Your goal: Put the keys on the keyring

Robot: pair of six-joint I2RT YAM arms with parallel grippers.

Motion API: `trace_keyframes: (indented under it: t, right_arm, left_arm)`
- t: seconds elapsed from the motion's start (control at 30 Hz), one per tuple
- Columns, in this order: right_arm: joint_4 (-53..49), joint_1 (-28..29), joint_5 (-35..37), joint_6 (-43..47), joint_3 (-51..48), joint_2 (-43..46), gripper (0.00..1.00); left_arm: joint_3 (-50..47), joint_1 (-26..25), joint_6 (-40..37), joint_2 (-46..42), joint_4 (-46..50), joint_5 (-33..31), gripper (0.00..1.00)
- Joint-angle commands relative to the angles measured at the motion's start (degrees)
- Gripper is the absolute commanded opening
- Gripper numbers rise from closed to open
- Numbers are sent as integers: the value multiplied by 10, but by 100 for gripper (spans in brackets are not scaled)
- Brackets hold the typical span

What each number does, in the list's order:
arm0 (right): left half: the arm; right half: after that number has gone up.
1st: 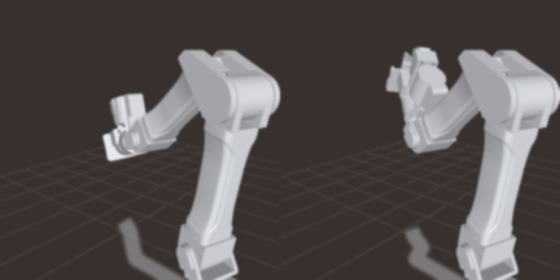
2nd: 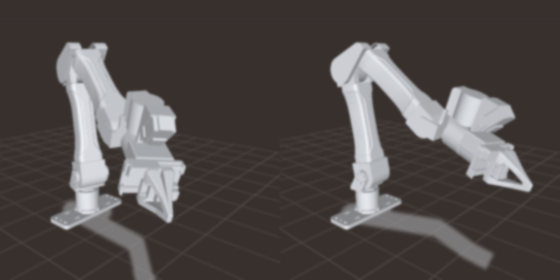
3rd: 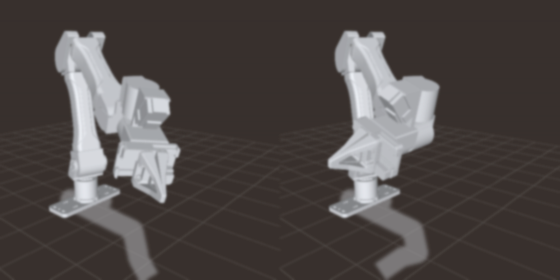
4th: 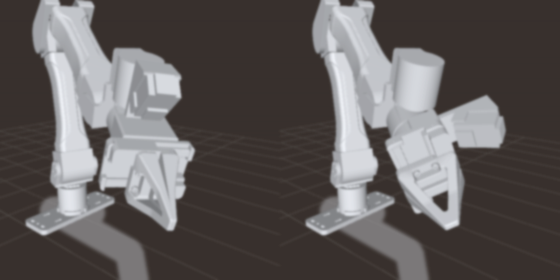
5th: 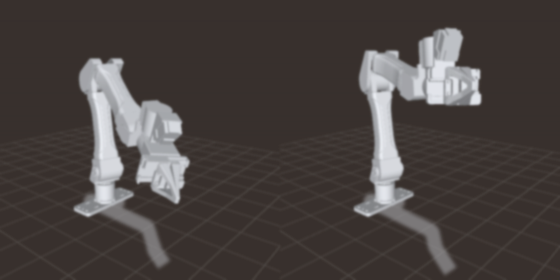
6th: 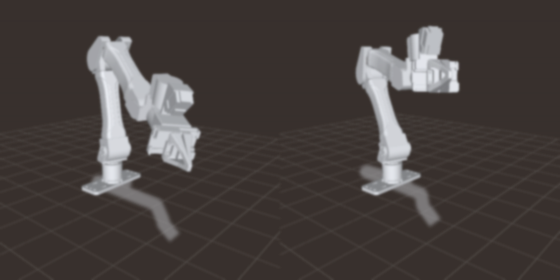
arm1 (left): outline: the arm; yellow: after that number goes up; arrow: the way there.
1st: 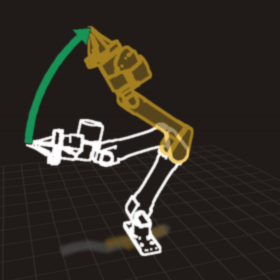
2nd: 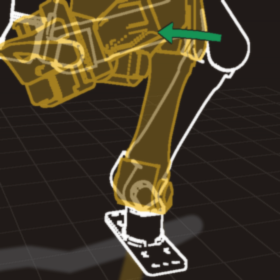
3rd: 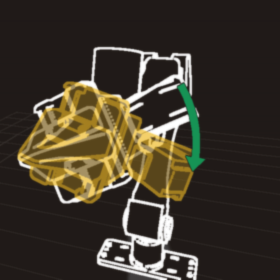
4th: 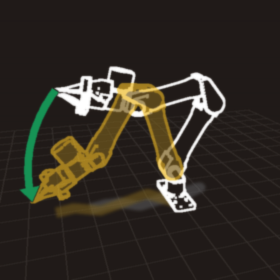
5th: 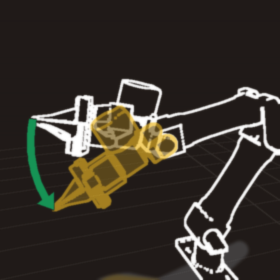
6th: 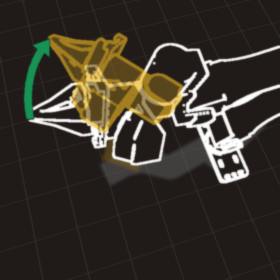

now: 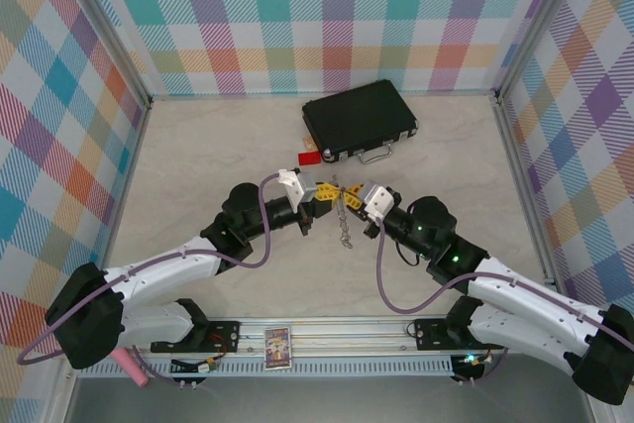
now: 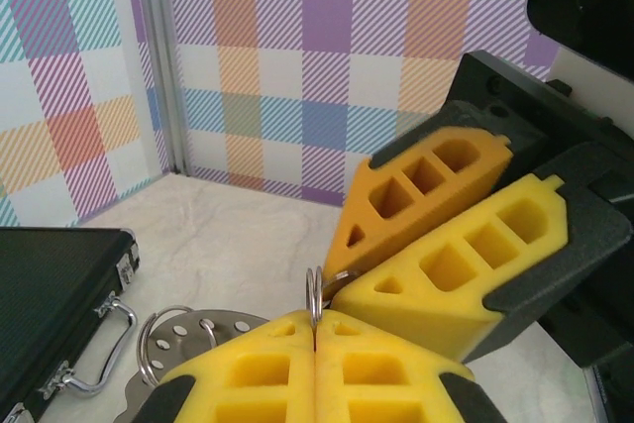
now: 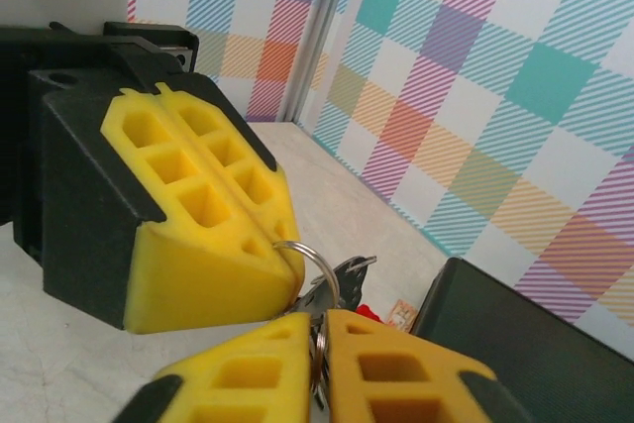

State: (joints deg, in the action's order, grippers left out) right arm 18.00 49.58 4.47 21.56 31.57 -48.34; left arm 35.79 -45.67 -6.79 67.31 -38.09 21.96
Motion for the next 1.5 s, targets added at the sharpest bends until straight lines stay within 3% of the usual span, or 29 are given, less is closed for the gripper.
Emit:
trace_keyframes:
  t: [0.0, 0.8, 1.07, 1.27, 1.47]
  right_arm:
    - [12, 3, -6, -2, 20, -6, 5]
    - [2, 3, -71, -68, -2, -12, 10]
    - [4, -3, -16, -96, -12, 29, 19]
    - [-28, -57, -84, -165, -4, 56, 24]
    - [1, -139, -231, -258, 3, 43, 27]
  left_arm:
    - [1, -6, 11, -4, -39, 16, 0]
    - [-12, -6, 59, 8, -139, 9, 0]
    - [-16, -6, 59, 10, -139, 10, 0]
    - [-20, -6, 60, 14, -140, 11, 0]
    - [-18, -6, 65, 17, -141, 18, 0]
